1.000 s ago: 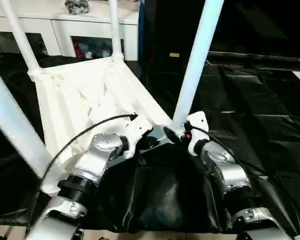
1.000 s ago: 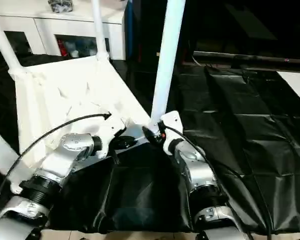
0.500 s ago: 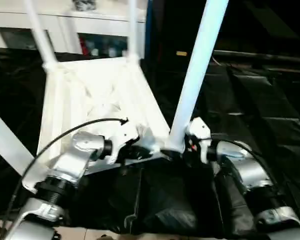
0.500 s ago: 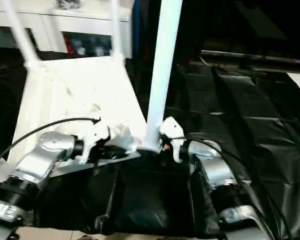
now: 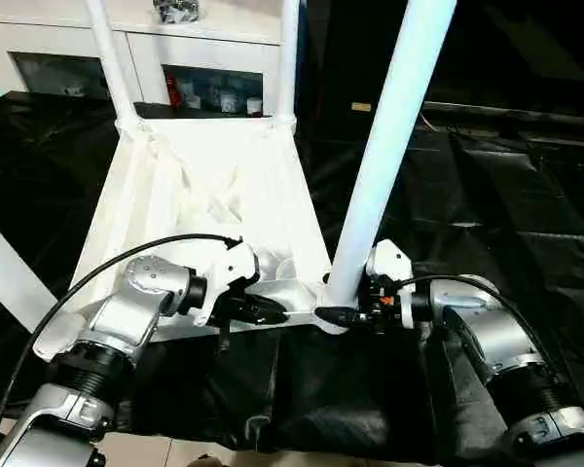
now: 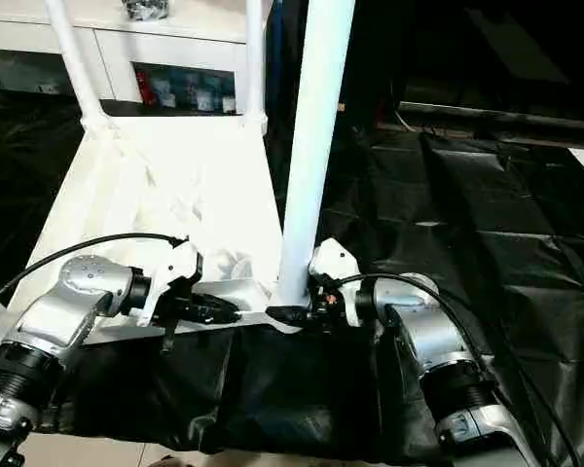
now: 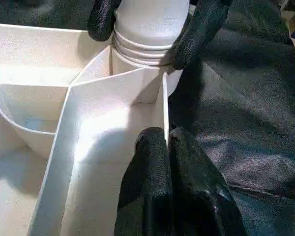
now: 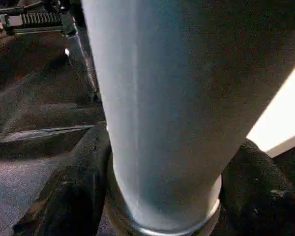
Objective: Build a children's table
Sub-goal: Rotate leg to tighten
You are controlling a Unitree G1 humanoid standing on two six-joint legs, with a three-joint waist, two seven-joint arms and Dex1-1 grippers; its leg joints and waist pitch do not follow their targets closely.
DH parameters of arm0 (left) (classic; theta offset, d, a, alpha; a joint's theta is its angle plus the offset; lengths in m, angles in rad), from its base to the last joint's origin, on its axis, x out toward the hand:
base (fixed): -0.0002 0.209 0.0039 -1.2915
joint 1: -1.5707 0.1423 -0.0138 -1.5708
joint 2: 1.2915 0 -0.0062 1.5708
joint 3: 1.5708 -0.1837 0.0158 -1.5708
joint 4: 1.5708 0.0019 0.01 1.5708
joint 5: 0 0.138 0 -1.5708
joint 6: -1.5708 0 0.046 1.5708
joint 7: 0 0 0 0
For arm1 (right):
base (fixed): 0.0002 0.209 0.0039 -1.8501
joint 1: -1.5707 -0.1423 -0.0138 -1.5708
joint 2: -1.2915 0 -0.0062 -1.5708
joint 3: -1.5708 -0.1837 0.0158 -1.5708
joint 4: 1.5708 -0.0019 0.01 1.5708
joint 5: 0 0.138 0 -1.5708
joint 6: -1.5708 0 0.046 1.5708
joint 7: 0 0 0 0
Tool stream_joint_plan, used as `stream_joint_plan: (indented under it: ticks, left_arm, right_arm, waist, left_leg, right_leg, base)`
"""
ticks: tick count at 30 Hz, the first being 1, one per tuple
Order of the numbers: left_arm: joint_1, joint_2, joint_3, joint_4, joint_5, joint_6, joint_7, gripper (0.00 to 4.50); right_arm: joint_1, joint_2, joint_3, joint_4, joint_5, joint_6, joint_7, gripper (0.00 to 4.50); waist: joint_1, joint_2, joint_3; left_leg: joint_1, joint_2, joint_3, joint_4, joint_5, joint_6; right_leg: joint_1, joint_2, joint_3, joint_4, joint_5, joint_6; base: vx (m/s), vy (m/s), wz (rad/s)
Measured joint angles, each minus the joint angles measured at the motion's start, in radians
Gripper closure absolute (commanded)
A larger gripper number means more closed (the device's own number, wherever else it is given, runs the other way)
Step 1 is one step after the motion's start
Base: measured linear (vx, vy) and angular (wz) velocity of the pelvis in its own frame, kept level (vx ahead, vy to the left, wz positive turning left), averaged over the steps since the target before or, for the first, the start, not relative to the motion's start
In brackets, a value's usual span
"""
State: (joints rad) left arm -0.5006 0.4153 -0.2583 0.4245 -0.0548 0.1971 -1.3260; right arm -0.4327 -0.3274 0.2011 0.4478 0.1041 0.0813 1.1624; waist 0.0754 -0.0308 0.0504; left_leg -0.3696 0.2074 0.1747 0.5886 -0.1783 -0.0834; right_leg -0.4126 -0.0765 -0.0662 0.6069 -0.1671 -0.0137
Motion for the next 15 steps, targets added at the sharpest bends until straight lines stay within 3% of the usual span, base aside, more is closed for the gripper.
stream_joint_plan:
  ticks: [6,13,15]
  left_arm:
    - [-0.001,-0.038,0.003,0.014,0.032,-0.005,0.102,4.50]
    - [-0.019,-0.181,0.033,0.028,0.097,0.091,0.378,4.50]
    - [-0.023,-0.214,0.034,0.028,0.110,0.114,0.427,4.50]
  right_arm:
    - [0.016,0.042,-0.033,0.009,-0.020,0.018,-0.122,1.78]
    - [-0.015,0.204,-0.152,0.117,-0.057,0.018,-0.529,1.80]
    - [-0.033,0.229,-0.157,0.137,-0.072,0.021,-0.616,1.80]
  waist:
    - [0.003,0.000,0.000]
    - [-0.029,0.000,-0.001]
    - [-0.036,0.003,-0.002]
  left_leg:
    - [0.003,0.000,0.000,0.000,0.000,0.000]
    - [0.006,0.000,-0.001,0.001,0.000,-0.001]
    - [0.006,-0.001,-0.001,0.001,0.000,-0.001]
  right_leg:
    - [0.001,0.000,0.001,0.001,0.000,0.000]
    - [0.003,0.000,0.001,0.003,-0.003,0.005]
    - [0.003,0.000,0.001,0.002,-0.003,0.005]
  base:
    - [0.000,0.000,0.00]
    - [0.000,0.000,0.00]
    - [0.000,0.000,0.00]
